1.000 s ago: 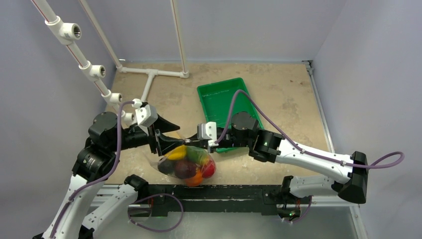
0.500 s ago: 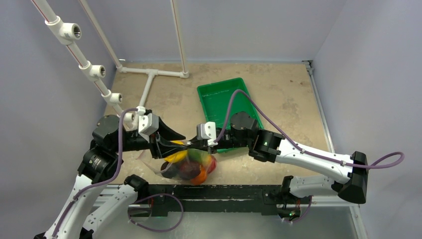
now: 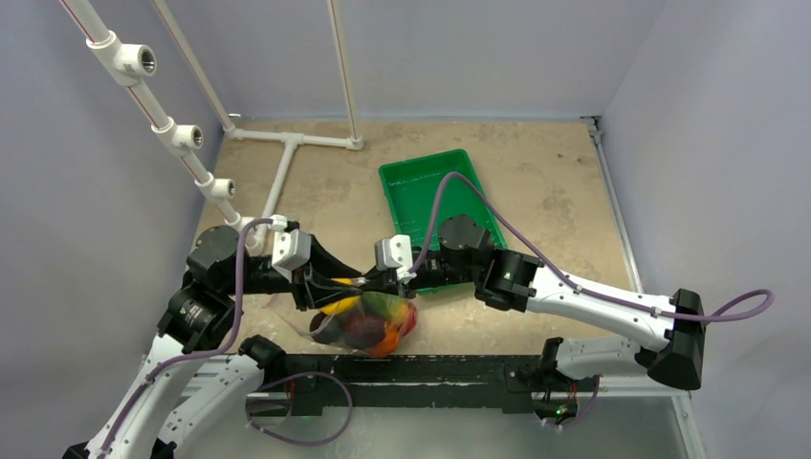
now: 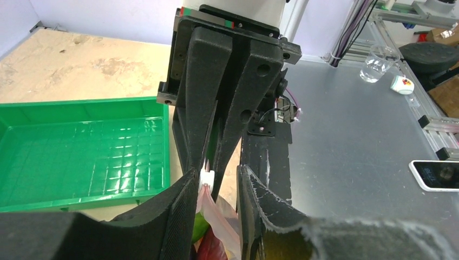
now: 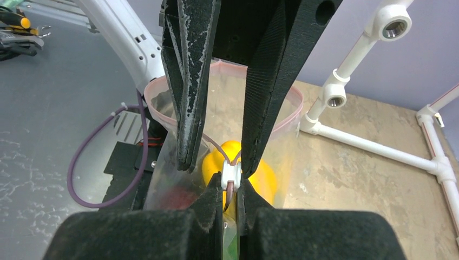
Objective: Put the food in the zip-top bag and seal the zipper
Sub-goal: Zip the zipper food storage bag at the center of the board.
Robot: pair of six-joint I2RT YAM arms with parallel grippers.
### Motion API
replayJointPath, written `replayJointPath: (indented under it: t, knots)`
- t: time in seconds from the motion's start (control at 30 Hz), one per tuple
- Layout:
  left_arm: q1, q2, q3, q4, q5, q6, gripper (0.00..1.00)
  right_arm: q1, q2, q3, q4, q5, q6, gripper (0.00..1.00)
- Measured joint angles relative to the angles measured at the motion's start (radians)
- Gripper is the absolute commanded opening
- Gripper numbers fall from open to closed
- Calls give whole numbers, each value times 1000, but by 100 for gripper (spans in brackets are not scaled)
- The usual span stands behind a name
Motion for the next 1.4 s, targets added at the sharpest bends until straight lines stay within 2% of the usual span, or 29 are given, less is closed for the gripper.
replayJointPath:
  t: [0.17,0.67,0.83,1.1,1.4]
  knots:
    - [-14,0,-14,11,6,23,22,1,18,0,-3,-12,10,0]
    - [-78,-32,-26,-12,-53,104,24,0,25,1,-4,-25,19,0]
    - [-88,-32,-26,-16,-76,124,34,0,22,1,-9,-24,19,0]
    - [-92,-31,-25,-19,-86,128,44,-7,21,1,-10,-17,19,0]
    - [-97,-25,-25,-20,-95,128,46,-13,19,-4,-9,-16,19,0]
